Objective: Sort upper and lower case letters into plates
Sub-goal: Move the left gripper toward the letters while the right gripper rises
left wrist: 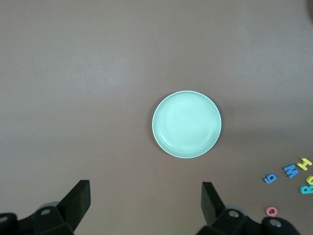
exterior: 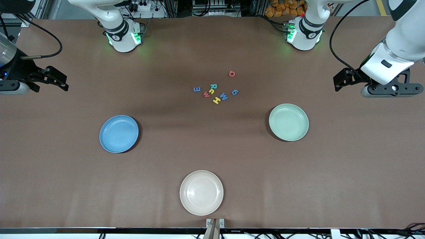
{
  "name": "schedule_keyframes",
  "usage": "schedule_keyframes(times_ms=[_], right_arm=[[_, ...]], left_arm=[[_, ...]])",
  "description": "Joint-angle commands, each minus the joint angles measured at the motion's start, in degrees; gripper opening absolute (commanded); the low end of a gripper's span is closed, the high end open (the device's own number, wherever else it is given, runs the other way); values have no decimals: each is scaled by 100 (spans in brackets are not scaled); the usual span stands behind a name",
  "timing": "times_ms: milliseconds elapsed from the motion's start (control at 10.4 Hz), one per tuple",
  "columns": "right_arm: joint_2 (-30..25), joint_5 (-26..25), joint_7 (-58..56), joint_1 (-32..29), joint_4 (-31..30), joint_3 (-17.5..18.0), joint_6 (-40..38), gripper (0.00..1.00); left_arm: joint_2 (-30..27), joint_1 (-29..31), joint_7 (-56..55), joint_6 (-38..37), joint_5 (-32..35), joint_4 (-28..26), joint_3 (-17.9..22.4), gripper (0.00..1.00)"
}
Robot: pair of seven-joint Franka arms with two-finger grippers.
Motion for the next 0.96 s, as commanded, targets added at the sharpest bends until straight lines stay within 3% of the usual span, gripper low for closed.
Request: schedule_keyframes(times_ms=[0, 383, 862], right_arm=[[-54, -86, -13, -13, 85, 8, -132, 100], [-62, -69, 5, -22, 103, 44, -106, 100], [-54, -34, 5, -31, 551, 70, -545, 100]], left_arm=[[-151, -27, -85, 95, -149, -145, 53, 100], [-203, -27, 90, 174, -97, -110, 70, 100], [-221, 87, 214, 174, -105, -101, 97, 100]])
